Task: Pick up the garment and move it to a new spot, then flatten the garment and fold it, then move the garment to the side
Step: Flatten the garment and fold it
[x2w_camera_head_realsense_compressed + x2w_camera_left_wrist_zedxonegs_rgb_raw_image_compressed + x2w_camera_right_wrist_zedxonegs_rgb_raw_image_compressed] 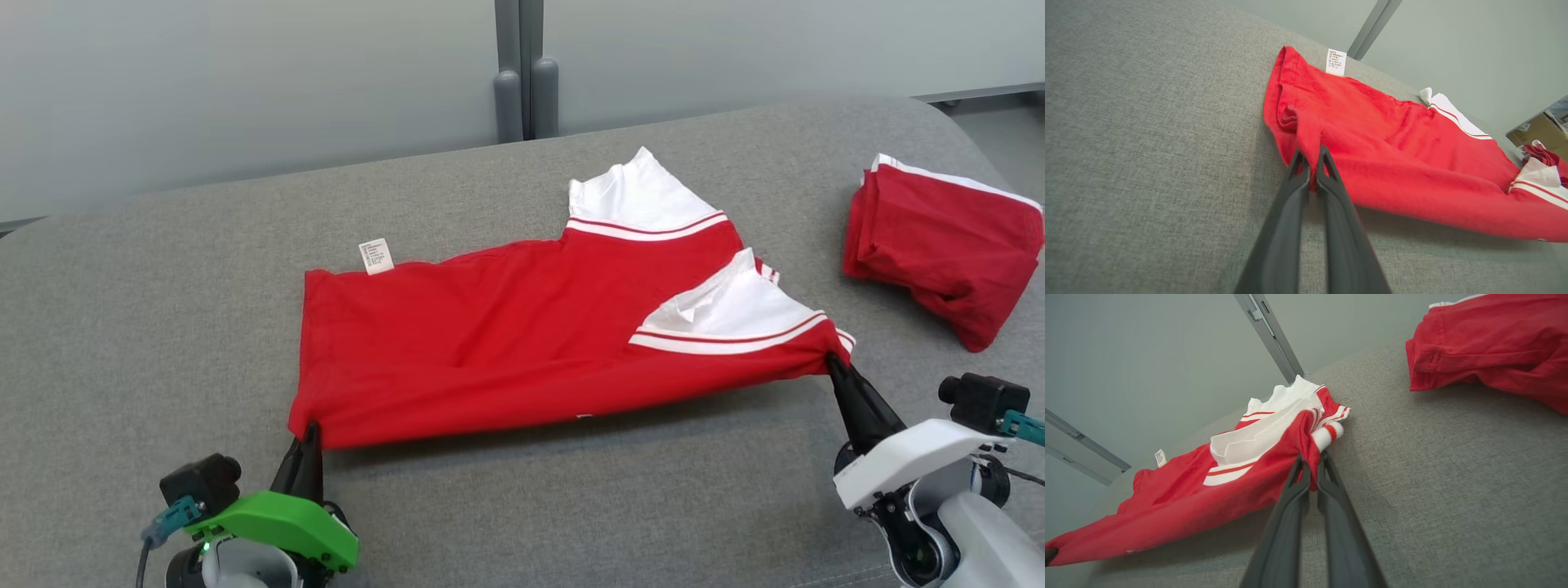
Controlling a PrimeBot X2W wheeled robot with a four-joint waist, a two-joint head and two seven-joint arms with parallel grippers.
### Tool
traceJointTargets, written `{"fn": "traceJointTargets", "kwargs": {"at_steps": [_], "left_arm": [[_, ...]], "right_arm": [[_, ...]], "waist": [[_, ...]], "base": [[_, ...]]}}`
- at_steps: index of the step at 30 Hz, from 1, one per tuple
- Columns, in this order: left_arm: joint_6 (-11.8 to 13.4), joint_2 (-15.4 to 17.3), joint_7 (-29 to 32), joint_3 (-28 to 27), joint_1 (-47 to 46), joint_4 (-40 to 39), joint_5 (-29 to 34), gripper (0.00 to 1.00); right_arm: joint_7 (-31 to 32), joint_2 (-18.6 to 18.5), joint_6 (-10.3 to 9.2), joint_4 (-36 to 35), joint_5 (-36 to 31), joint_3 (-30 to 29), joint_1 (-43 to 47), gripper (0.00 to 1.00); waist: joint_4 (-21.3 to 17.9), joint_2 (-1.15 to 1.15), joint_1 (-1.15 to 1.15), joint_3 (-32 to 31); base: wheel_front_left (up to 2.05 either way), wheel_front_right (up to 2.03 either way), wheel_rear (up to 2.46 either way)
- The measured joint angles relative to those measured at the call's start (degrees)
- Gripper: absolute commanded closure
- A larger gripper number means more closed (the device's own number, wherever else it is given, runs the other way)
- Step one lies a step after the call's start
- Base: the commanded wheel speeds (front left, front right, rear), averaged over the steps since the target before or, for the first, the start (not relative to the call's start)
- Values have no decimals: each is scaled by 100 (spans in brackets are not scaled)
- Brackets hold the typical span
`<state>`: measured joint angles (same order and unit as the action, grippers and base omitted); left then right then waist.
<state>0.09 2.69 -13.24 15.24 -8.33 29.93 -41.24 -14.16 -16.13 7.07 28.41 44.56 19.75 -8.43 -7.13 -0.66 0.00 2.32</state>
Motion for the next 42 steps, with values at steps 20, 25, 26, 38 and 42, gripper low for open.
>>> {"fn": "traceJointTargets", "kwargs": {"at_steps": [20, 25, 26, 38, 42], "left_arm": [[254, 47, 163, 355, 897, -630, 213, 100], [353, 96, 213, 342, 937, -713, 221, 100], [354, 120, 230, 343, 962, -728, 232, 100], [526, 387, 320, 123, 1167, -1050, 278, 0], [545, 435, 319, 19, 1176, -1267, 321, 0]], "right_arm": [[178, -199, 5, -427, 182, 198, 1120, 100], [185, -191, -11, -368, 181, 186, 1138, 100], [185, -193, -13, -363, 180, 179, 1138, 100], [183, -391, -218, -323, 172, 35, 1349, 0], [164, -534, -272, -393, 140, -101, 1407, 0]], "waist": [[-29, 0, 0, -28], [0, 0, 0, 2], [4, 0, 0, 8], [28, 0, 0, 71], [13, 0, 0, 86]], "base": [[0, 0, 0], [0, 0, 0], [0, 0, 0], [0, 0, 0], [0, 0, 0]]}}
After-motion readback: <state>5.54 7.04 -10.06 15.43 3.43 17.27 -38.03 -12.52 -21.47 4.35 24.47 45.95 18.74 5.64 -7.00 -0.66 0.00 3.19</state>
